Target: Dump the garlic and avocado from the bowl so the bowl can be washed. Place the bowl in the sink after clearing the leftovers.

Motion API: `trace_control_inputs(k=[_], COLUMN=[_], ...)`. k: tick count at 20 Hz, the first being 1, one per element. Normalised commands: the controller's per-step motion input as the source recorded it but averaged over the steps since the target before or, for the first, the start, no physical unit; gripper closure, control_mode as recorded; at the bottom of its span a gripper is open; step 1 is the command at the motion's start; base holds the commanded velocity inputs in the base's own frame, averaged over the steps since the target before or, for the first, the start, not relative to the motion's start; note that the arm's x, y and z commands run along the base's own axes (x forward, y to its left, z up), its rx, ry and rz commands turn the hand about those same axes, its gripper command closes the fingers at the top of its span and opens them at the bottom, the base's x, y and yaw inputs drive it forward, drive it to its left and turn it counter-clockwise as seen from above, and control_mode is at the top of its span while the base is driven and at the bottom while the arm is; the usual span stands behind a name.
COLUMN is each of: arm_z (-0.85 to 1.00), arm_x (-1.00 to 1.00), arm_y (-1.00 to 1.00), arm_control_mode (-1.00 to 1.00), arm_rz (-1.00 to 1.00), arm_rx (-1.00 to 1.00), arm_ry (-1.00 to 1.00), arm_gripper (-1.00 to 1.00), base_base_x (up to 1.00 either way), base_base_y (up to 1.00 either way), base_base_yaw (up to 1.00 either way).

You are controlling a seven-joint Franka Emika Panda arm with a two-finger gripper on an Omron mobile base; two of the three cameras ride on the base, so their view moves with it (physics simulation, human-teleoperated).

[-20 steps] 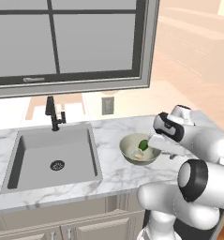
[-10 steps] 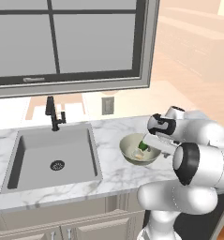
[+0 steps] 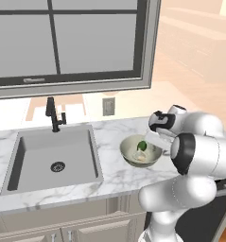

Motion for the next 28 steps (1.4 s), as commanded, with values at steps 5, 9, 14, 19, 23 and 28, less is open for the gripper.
trace_control_inputs(k=[5,9,14,19,23,28], arm_z=[0.06,0.39,0.41,0.38,0.39,0.38], arm_x=[-0.07,-0.16,-0.02,0.00,0.00,0.04], arm_y=[0.06,0.68,0.99,1.00,1.00,1.00], arm_control_mode=[-1.00,-1.00,-1.00,-1.00,-1.00,-1.00], arm_rz=[0.00,0.00,0.00,0.00,0.00,0.00], arm_rx=[0.01,0.05,0.02,0.00,0.00,-0.02], arm_ry=[-0.07,-0.18,-0.16,-0.17,-0.17,-0.08], arm_gripper=[1.00,1.00,1.00,1.00,1.00,1.00], base_base_x=[0.00,0.00,0.00,0.00,0.00,0.00], base_base_y=[0.00,0.00,0.00,0.00,0.00,0.00], base_base_yaw=[0.00,0.00,0.00,0.00,0.00,0.00])
